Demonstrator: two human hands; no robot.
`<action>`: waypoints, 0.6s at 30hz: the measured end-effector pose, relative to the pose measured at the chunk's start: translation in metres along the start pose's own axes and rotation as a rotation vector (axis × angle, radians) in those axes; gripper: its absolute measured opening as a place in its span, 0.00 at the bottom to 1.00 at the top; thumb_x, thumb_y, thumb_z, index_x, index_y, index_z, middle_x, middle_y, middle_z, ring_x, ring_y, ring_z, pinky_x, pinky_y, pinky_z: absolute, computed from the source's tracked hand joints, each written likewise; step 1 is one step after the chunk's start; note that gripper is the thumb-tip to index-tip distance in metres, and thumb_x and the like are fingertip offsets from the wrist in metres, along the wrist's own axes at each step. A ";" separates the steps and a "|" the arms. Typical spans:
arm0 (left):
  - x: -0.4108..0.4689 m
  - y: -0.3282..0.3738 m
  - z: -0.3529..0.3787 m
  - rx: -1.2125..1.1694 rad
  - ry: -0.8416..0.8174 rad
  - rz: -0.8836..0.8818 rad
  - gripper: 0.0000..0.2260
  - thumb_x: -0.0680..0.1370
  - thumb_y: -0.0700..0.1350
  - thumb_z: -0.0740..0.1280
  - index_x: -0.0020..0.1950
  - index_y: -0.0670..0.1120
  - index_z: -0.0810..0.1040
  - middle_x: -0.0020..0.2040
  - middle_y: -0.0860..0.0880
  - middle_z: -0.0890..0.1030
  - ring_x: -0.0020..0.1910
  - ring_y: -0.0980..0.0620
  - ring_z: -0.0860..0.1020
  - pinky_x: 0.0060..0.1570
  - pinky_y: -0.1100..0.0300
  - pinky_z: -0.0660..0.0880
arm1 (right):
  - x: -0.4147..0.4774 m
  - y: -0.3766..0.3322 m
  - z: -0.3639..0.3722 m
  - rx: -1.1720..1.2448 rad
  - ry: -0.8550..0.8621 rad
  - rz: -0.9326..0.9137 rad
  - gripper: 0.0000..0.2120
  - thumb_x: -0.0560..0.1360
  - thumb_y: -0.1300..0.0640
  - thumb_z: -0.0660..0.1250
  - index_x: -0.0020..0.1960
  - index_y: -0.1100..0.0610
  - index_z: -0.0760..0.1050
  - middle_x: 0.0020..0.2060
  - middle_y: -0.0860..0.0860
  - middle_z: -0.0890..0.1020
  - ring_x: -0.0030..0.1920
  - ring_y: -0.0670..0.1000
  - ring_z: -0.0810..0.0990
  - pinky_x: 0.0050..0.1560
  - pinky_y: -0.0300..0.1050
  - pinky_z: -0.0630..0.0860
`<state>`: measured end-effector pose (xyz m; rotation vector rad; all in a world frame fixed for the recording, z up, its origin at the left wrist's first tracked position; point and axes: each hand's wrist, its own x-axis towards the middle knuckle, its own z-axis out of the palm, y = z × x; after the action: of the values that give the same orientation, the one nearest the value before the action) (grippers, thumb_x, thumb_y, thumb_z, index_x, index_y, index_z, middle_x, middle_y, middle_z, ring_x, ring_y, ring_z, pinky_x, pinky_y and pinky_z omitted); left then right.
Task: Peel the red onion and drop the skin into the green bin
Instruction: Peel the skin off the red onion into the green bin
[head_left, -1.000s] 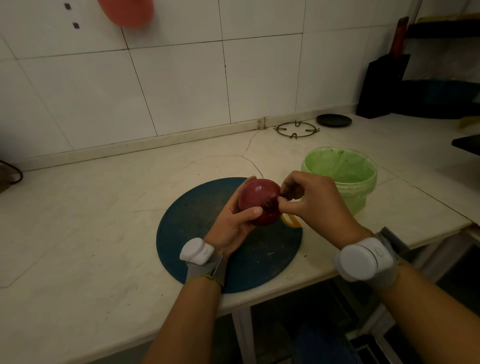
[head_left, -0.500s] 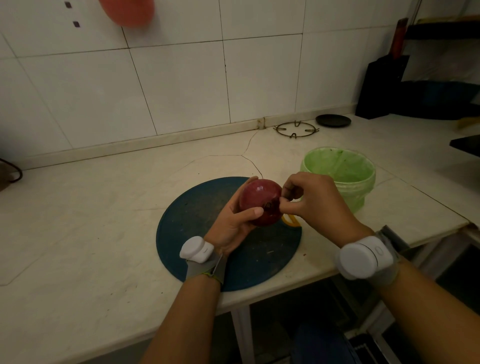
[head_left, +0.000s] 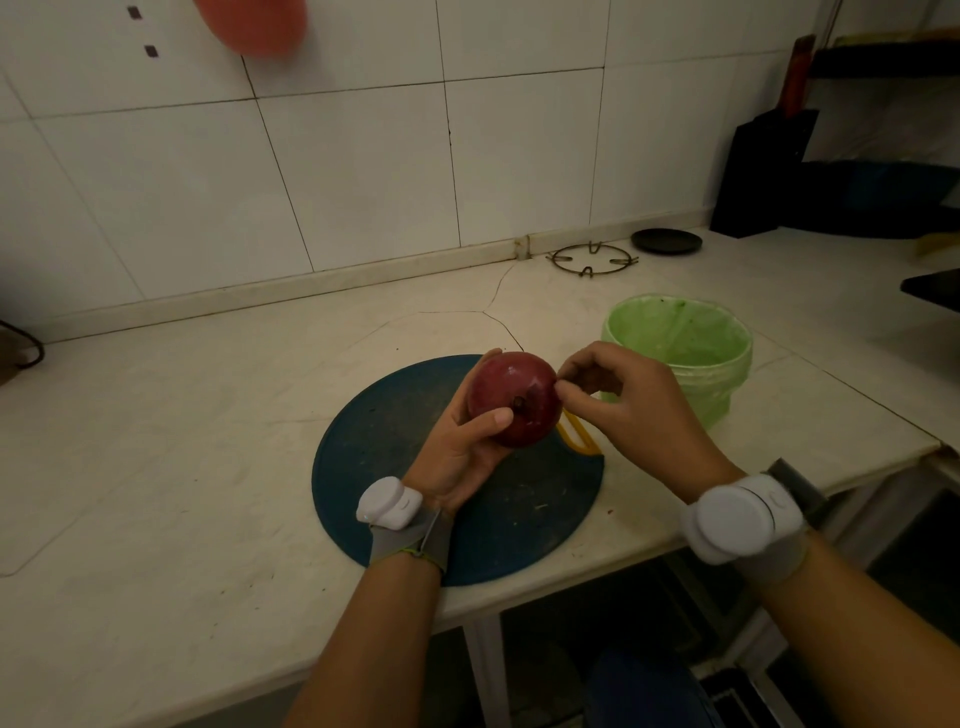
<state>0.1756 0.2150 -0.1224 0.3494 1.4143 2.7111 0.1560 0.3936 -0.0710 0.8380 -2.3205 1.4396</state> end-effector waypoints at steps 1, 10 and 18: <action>0.000 0.000 -0.001 -0.004 0.001 0.005 0.37 0.59 0.43 0.81 0.66 0.54 0.73 0.64 0.43 0.73 0.63 0.42 0.75 0.56 0.47 0.76 | -0.001 0.000 0.002 0.019 0.006 0.002 0.06 0.69 0.59 0.73 0.44 0.57 0.78 0.39 0.49 0.81 0.41 0.45 0.79 0.45 0.37 0.76; -0.001 0.000 0.001 -0.051 0.031 0.022 0.37 0.57 0.42 0.81 0.65 0.53 0.74 0.63 0.43 0.74 0.63 0.42 0.75 0.57 0.45 0.75 | -0.002 -0.001 0.018 0.001 0.120 0.005 0.04 0.70 0.57 0.72 0.41 0.55 0.77 0.38 0.45 0.78 0.41 0.43 0.77 0.43 0.31 0.73; -0.001 0.001 0.003 -0.104 0.050 0.003 0.39 0.54 0.43 0.82 0.64 0.54 0.74 0.62 0.44 0.75 0.60 0.43 0.77 0.53 0.47 0.77 | 0.002 0.002 0.014 -0.104 0.142 0.027 0.05 0.74 0.57 0.68 0.42 0.58 0.77 0.36 0.50 0.78 0.38 0.46 0.76 0.39 0.33 0.70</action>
<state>0.1772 0.2163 -0.1202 0.2787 1.2792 2.8010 0.1540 0.3817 -0.0782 0.6561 -2.2857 1.3303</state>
